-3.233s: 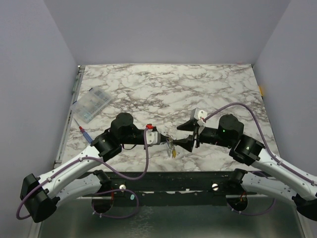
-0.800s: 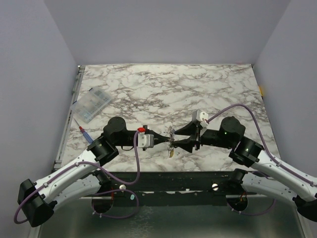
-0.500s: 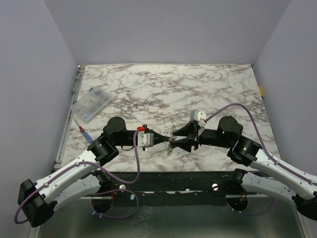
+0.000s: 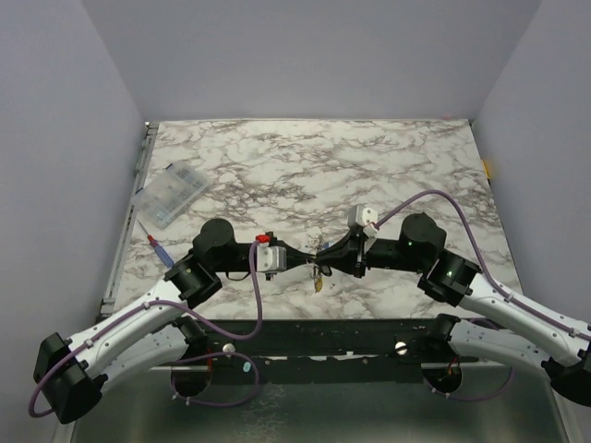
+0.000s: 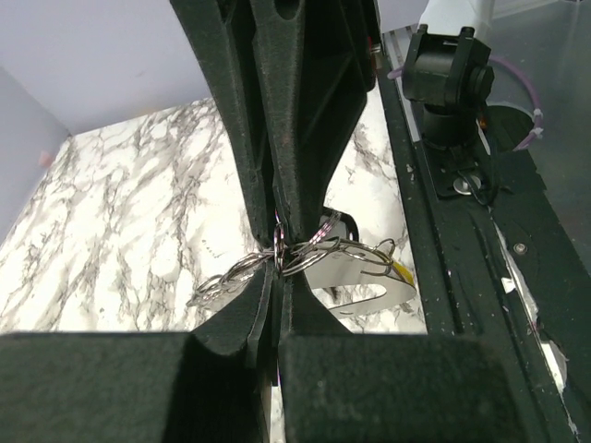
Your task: Put the keys on the keyring
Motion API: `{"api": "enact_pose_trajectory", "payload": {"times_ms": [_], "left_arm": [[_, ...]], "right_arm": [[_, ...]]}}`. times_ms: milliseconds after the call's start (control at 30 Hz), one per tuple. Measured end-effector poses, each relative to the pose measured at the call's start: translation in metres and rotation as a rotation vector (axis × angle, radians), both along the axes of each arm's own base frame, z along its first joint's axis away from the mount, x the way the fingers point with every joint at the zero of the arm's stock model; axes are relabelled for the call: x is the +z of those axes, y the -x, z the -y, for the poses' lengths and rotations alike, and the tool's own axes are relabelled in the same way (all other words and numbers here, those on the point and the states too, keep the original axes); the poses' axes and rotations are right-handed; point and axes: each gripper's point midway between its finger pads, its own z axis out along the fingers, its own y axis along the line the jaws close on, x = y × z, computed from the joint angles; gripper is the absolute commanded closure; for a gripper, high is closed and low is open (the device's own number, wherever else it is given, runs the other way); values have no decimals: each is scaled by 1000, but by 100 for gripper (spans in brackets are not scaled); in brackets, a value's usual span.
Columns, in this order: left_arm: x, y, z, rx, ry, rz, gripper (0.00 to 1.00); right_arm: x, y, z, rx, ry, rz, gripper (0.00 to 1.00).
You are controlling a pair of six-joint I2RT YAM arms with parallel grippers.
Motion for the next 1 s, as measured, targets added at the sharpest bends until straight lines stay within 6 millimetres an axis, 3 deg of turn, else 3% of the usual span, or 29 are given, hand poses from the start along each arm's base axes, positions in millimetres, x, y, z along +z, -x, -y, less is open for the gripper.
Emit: {"api": "enact_pose_trajectory", "payload": {"times_ms": [167, 333, 467, 600, 867, 1000], "left_arm": [[-5, -1, -1, 9, -1, -25, 100], [-6, -3, -3, 33, 8, -40, 77], [-2, -4, -7, 60, 27, -22, 64], [3, -2, -11, 68, 38, 2, 63], [-12, -7, -19, 120, -65, -12, 62], [5, -11, -23, 150, -82, 9, 61]], "right_arm": [[-6, -1, -3, 14, 16, -2, 99], [-7, -3, -4, 14, 20, 9, 99], [-8, -5, -6, 8, 23, 13, 99], [-13, -9, -7, -5, 33, 10, 99], [-28, -15, -10, -25, 71, -4, 99], [-37, -21, -9, -48, 98, -8, 99]]}}
